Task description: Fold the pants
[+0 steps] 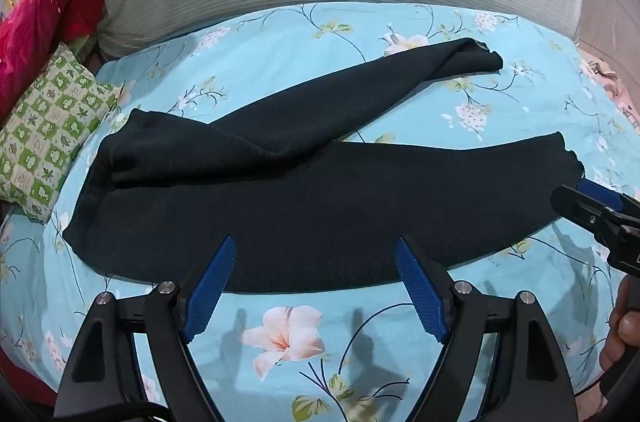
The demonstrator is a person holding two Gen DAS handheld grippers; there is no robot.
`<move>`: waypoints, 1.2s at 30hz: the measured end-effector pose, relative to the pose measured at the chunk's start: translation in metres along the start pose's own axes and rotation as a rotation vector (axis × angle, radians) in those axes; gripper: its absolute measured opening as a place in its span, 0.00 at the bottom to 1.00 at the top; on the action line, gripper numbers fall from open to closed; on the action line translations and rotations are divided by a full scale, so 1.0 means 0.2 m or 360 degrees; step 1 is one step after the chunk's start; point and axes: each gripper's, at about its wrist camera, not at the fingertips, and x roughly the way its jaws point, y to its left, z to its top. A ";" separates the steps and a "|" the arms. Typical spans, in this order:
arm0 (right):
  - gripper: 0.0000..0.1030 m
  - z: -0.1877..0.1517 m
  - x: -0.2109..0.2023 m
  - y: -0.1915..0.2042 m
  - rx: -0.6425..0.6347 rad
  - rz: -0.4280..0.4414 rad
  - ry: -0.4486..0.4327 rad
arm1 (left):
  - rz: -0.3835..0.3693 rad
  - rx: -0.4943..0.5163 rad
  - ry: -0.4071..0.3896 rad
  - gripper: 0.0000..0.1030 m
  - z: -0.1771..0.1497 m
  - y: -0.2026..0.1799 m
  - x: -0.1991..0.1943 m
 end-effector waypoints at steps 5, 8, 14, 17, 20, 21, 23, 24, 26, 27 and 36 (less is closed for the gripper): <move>0.89 0.01 0.01 -0.01 -0.0010 0.0011 0.0013 | -0.0003 -0.0017 0.0012 0.80 0.00 0.00 0.01; 0.89 -0.01 0.03 0.03 -0.0014 0.0003 0.0000 | -0.0007 -0.0017 0.0007 0.80 -0.01 0.02 0.02; 0.89 -0.03 0.03 0.07 -0.0030 -0.0001 -0.0009 | 0.0000 -0.0023 -0.0017 0.80 0.00 0.01 0.02; 0.89 -0.03 0.03 0.08 -0.0029 0.0003 0.0005 | 0.0003 -0.0024 -0.0016 0.80 0.01 0.01 0.01; 0.89 -0.03 0.03 0.09 -0.0037 -0.0002 0.0008 | 0.0006 -0.0025 -0.0006 0.80 0.01 0.02 0.02; 0.89 -0.03 0.03 0.09 -0.0044 -0.0010 0.0009 | 0.0007 -0.0028 -0.0012 0.80 0.01 0.02 0.02; 0.89 -0.03 0.03 0.09 -0.0045 -0.0013 0.0013 | 0.0003 -0.0031 0.0017 0.80 0.01 0.02 0.03; 0.89 -0.03 0.03 0.10 -0.0045 -0.0014 0.0013 | 0.0000 -0.0033 0.0017 0.80 0.01 0.02 0.03; 0.89 -0.03 0.03 0.09 -0.0057 -0.0023 0.0018 | -0.0006 -0.0036 0.0016 0.80 0.01 0.02 0.04; 0.89 -0.02 0.03 0.09 -0.0042 0.0000 0.0008 | -0.0006 -0.0034 0.0015 0.80 0.02 0.02 0.04; 0.89 -0.02 0.05 0.08 -0.0028 -0.0014 0.0076 | -0.0001 -0.0015 -0.0014 0.80 0.01 0.02 0.05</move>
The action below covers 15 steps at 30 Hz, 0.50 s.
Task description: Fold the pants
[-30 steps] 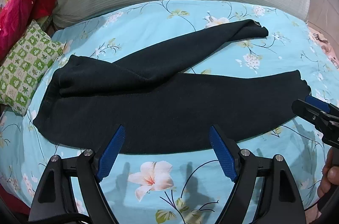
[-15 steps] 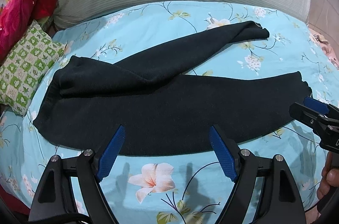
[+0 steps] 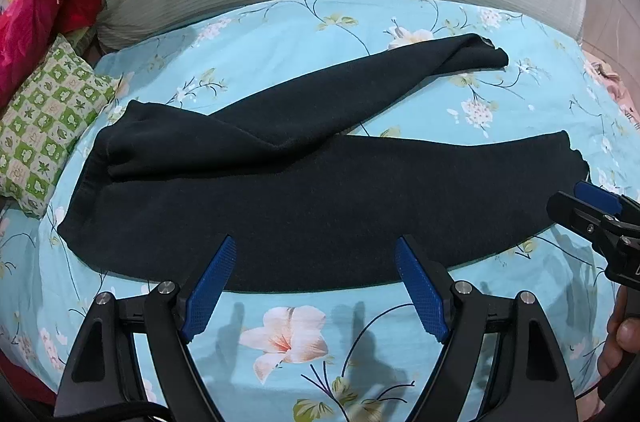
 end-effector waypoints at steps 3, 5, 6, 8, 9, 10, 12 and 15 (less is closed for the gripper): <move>0.89 0.00 0.00 0.00 -0.0004 -0.0002 0.0002 | -0.0009 -0.0002 0.0013 0.80 0.00 0.00 0.01; 0.89 0.00 0.00 0.00 -0.0004 -0.0007 0.0009 | -0.0019 -0.0008 0.0031 0.80 0.00 0.00 0.02; 0.89 0.00 0.00 0.00 -0.0009 -0.0013 0.0015 | -0.0025 -0.0010 0.0039 0.80 0.00 0.00 0.02; 0.89 0.00 0.00 0.00 -0.0017 -0.0024 0.0016 | -0.0039 -0.0015 0.0045 0.80 0.00 0.00 0.03; 0.89 0.00 0.00 0.00 -0.0011 -0.0015 0.0007 | -0.0045 -0.0017 0.0049 0.80 0.00 0.00 0.03; 0.89 0.00 0.01 0.00 -0.0010 -0.0011 -0.0009 | -0.0055 -0.0022 0.0048 0.80 0.00 0.00 0.03; 0.89 0.00 0.01 0.00 -0.0015 -0.0010 -0.0038 | -0.0054 -0.0016 0.0046 0.80 0.00 0.00 0.04; 0.89 0.00 0.02 -0.01 -0.0011 -0.0016 -0.0030 | -0.0052 0.0002 0.0073 0.80 0.01 0.00 0.06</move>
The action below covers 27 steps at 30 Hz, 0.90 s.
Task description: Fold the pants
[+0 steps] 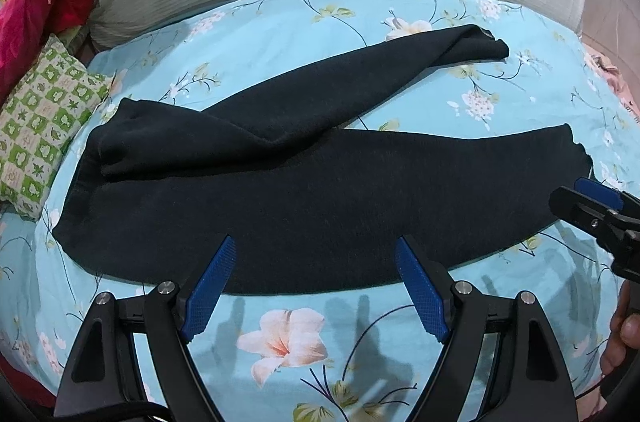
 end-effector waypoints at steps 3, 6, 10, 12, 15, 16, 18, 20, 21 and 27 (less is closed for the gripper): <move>0.89 0.02 0.00 -0.01 0.0027 0.0010 0.0002 | -0.0006 0.0026 0.0000 0.80 0.04 0.00 0.02; 0.89 0.05 0.00 -0.02 0.0054 0.0005 0.0014 | -0.0018 0.0051 -0.0013 0.80 0.10 -0.01 0.05; 0.80 0.10 0.01 -0.04 0.0099 0.0007 0.0041 | 0.0003 0.0124 0.0041 0.80 0.18 -0.03 0.10; 0.76 0.13 0.02 -0.07 0.0148 0.0021 0.0069 | -0.0003 0.0145 0.0066 0.80 0.23 -0.04 0.13; 0.70 0.19 0.05 -0.10 0.0188 0.0015 0.0073 | -0.0021 0.0179 0.0079 0.80 0.34 -0.06 0.19; 0.68 0.21 0.06 -0.11 0.0202 0.0014 0.0072 | -0.0035 0.0189 0.0073 0.80 0.36 -0.07 0.20; 0.66 0.25 0.08 -0.13 0.0218 0.0012 0.0052 | -0.0059 0.0217 0.0071 0.80 0.43 -0.09 0.25; 0.64 0.29 0.11 -0.15 0.0243 0.0013 0.0042 | -0.0080 0.0236 0.0066 0.80 0.48 -0.11 0.29; 0.63 0.31 0.12 -0.17 0.0264 0.0027 0.0038 | -0.0083 0.0250 0.0058 0.80 0.50 -0.13 0.32; 0.60 0.50 0.21 -0.25 0.0360 0.0054 0.0009 | -0.0077 0.0327 0.0100 0.80 0.63 -0.18 0.50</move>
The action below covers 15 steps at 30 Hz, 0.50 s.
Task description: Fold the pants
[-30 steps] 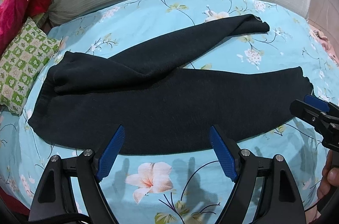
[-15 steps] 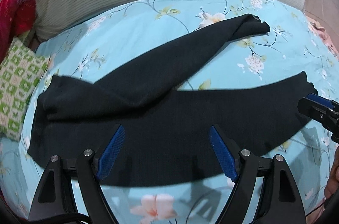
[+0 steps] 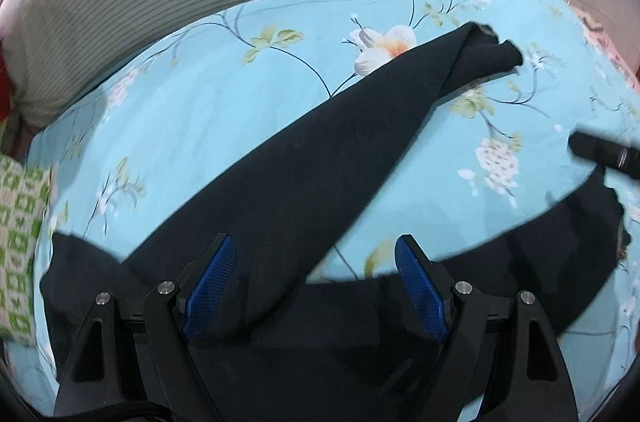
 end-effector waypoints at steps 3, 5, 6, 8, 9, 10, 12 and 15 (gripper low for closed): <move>0.60 0.12 0.05 -0.02 0.0036 -0.0001 -0.0024 | 0.0016 0.0050 0.0024 0.80 0.07 -0.02 0.09; 0.60 0.19 0.08 -0.03 0.0062 -0.0002 -0.0037 | 0.0018 0.0103 0.0036 0.80 0.12 -0.05 0.15; 0.60 0.24 0.11 -0.04 0.0088 0.0002 -0.0048 | 0.0019 0.0122 0.0041 0.80 0.13 -0.06 0.17; 0.60 0.33 0.14 -0.06 0.0126 0.0008 -0.0067 | 0.0025 0.0171 0.0054 0.80 0.17 -0.08 0.22; 0.60 0.38 0.16 -0.06 0.0143 0.0016 -0.0078 | 0.0029 0.0190 0.0060 0.80 0.18 -0.09 0.24; 0.59 0.42 0.18 -0.07 0.0153 0.0011 -0.0081 | 0.0024 0.0213 0.0068 0.80 0.20 -0.09 0.27; 0.58 0.50 0.24 -0.08 0.0176 0.0006 -0.0075 | 0.0017 0.0236 0.0087 0.80 0.21 -0.09 0.30; 0.53 0.59 0.33 -0.13 0.0233 -0.0004 -0.0022 | -0.0006 0.0262 0.0115 0.79 0.22 -0.09 0.36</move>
